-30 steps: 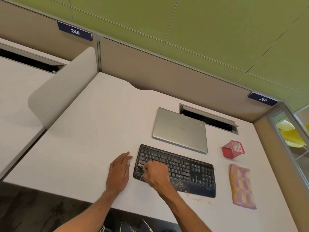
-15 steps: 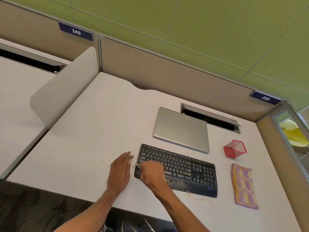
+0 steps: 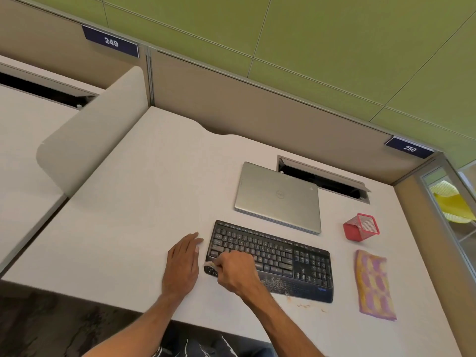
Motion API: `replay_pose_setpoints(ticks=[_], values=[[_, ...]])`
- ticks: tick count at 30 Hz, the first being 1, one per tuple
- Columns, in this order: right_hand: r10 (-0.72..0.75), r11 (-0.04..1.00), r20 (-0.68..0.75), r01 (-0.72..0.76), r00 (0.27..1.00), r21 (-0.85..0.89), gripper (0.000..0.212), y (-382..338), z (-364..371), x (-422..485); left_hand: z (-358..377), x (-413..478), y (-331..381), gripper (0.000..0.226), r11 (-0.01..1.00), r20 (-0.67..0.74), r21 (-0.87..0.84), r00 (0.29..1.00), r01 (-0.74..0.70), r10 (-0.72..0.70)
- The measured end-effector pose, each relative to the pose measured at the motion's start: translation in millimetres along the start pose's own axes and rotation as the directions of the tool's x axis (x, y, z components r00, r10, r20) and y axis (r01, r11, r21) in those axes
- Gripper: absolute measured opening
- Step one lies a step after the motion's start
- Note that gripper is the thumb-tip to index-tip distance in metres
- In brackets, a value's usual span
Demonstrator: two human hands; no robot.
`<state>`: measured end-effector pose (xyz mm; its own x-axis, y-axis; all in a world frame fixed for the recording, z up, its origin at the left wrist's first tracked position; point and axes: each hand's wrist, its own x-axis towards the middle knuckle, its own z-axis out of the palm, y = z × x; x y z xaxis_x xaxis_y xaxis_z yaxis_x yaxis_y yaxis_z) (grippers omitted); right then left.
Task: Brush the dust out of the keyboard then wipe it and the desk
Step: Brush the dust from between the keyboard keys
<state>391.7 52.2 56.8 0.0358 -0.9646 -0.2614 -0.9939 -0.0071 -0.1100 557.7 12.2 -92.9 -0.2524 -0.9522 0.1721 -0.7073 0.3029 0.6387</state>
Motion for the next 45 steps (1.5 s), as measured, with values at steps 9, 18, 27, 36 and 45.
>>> replay_pose_setpoints(ticks=[9, 18, 27, 36, 45], values=[[0.042, 0.999, 0.004, -0.042, 0.999, -0.010, 0.017, 8.4, -8.1, 7.1, -3.0, 1.1, 3.9, 0.042, 1.000, 0.001, -0.005, 1.000, 0.004, -0.004], [0.034, 0.999, -0.041, -0.035, 0.999, -0.014, 0.015, 4.1, -30.1, 36.8, -4.6, 1.0, 6.1, 0.040, 1.000, -0.001, -0.010, 1.000, 0.003, -0.003], [-0.096, 0.987, 0.016, 0.098, 0.995, -0.130, 0.019, 0.8, -33.3, 41.9, -2.0, 0.2, 5.1, 0.042, 1.000, 0.003, -0.003, 1.000, 0.010, -0.010], [-0.083, 0.994, -0.066, 0.087, 0.994, 0.059, 0.020, 11.2, -35.2, 41.5, -2.6, 0.4, 4.2, 0.043, 1.000, 0.003, -0.001, 1.000, -0.013, 0.013], [-0.113, 0.993, 0.052, 0.114, 0.992, -0.014, 0.018, 8.3, -16.1, 21.9, -2.9, -0.6, 3.2, 0.041, 1.000, -0.013, -0.018, 1.000, -0.013, 0.012]])
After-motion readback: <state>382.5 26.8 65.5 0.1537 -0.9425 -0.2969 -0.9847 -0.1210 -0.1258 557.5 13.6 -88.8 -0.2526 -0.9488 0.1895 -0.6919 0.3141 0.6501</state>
